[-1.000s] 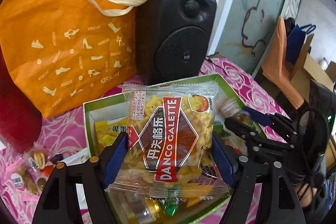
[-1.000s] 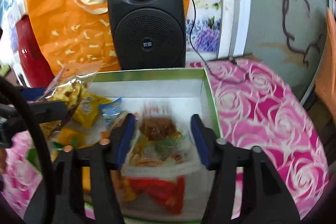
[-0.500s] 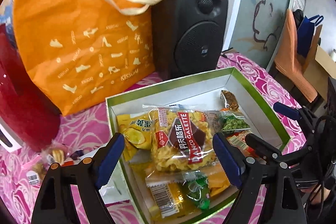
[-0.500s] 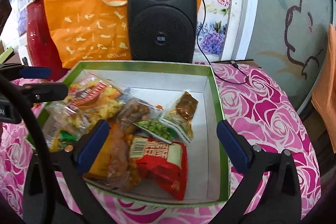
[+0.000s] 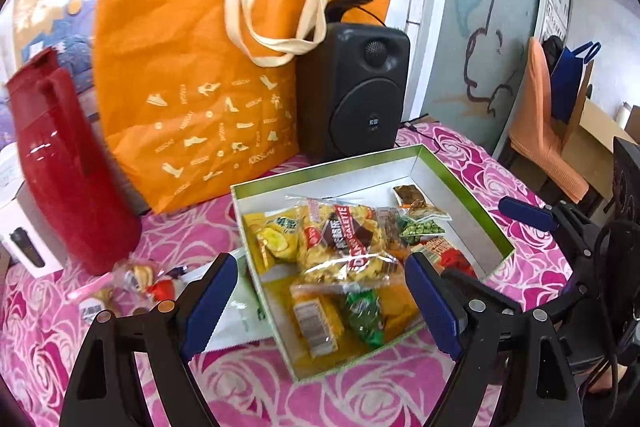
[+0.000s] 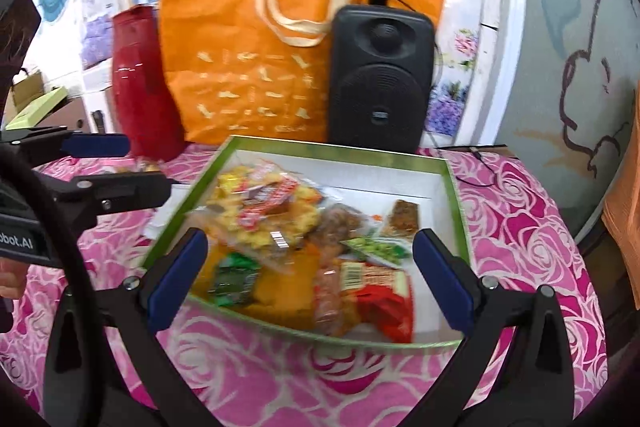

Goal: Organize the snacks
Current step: 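Grasp the pink-topped cookie bag with left gripper while right grasps the brown round candy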

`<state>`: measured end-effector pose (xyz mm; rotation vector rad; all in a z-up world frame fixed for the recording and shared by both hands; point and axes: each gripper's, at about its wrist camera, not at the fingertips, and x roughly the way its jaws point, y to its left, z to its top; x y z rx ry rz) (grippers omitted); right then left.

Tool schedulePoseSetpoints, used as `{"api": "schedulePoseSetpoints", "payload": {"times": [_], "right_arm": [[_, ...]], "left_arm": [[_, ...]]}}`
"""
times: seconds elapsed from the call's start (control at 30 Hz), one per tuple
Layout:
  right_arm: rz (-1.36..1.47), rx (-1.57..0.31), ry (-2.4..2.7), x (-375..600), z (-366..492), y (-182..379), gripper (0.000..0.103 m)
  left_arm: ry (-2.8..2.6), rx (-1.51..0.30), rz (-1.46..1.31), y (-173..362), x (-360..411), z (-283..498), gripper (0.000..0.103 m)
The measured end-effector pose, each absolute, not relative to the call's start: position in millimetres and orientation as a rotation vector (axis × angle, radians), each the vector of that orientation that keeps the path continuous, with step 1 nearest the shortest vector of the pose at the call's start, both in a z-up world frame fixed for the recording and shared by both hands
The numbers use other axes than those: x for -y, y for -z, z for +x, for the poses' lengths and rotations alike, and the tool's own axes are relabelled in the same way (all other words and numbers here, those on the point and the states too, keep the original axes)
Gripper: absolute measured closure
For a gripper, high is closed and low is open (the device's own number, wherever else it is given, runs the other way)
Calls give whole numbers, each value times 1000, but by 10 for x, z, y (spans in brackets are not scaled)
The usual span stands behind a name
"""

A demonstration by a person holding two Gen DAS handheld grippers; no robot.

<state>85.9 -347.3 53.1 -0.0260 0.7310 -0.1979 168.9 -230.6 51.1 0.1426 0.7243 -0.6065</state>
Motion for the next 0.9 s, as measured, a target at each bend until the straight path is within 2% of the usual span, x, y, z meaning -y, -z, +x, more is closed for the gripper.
{"api": "schedulePoseSetpoints", "payload": {"times": [0.27,0.63,0.9], "right_arm": [[-18,-770,85,2936,880,-416,1],[-57,-866,-126,2020,1173,-123,1],[14,-950,-210,1588,1521,117,1]], "left_arm": [[533,-716,53,-522,1634,1422,15],[247,-799,-40,-19,263,1325,15],[228,-807,-95,77,-125,1407,15]]}}
